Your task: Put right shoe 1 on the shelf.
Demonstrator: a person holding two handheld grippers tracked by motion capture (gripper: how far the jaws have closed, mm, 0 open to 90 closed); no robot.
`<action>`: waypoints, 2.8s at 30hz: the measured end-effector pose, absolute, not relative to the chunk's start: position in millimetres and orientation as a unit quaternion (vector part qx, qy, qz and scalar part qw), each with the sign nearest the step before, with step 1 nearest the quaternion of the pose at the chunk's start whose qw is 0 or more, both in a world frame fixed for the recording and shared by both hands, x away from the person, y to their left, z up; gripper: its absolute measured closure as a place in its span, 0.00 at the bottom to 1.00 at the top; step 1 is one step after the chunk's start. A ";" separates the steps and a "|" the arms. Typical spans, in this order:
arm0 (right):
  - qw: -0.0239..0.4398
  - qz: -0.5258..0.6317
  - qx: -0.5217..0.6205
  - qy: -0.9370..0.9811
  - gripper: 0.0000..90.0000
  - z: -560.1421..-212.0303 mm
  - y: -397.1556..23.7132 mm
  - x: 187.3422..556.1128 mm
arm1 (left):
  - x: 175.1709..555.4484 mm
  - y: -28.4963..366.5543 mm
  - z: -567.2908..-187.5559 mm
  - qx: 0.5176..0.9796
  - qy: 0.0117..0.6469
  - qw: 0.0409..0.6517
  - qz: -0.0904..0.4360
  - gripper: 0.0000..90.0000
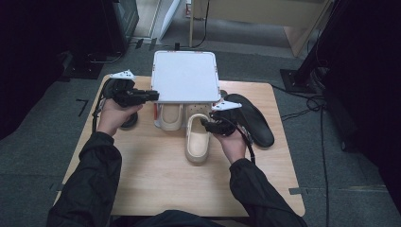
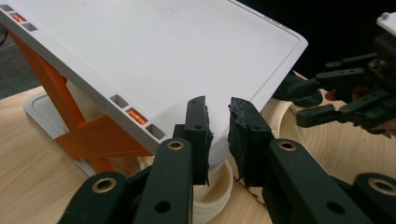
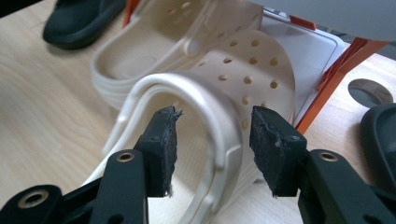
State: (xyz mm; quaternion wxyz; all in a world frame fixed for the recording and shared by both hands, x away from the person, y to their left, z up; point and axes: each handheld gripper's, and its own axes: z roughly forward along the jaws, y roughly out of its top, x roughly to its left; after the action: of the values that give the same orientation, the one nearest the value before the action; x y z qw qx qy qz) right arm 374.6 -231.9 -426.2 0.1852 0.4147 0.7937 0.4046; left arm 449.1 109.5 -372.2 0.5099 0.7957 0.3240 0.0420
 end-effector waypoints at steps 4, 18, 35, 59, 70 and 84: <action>0.175 0.413 0.408 0.795 0.59 -425.7 -236.0 359.5 | 449.0 109.2 -372.0 0.795 0.327 0.510 0.041 0.86; 0.132 0.431 0.385 0.806 0.71 -445.4 -242.4 308.1 | 448.7 108.9 -371.5 0.796 0.326 0.508 0.043 0.87; 0.099 0.409 0.333 0.844 0.82 -483.0 -224.5 264.9 | 448.8 107.0 -367.7 0.804 0.330 0.493 0.044 0.87; 0.112 0.403 0.343 0.841 0.85 -481.4 -218.0 284.2 | 449.9 107.5 -367.9 0.801 0.336 0.494 0.037 0.88; 0.120 0.405 0.355 0.834 0.86 -476.1 -218.4 303.7 | 449.0 106.3 -367.3 0.802 0.337 0.492 0.037 0.89; 0.123 0.407 0.374 0.824 0.86 -473.4 -217.9 325.8 | 449.5 106.8 -367.6 0.801 0.338 0.493 0.033 0.89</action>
State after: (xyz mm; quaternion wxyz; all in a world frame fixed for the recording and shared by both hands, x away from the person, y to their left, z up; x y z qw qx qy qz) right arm 325.8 -217.9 -473.4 0.1225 0.3738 0.8244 0.4070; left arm 449.5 106.8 -367.6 0.4934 0.8005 0.3385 0.0331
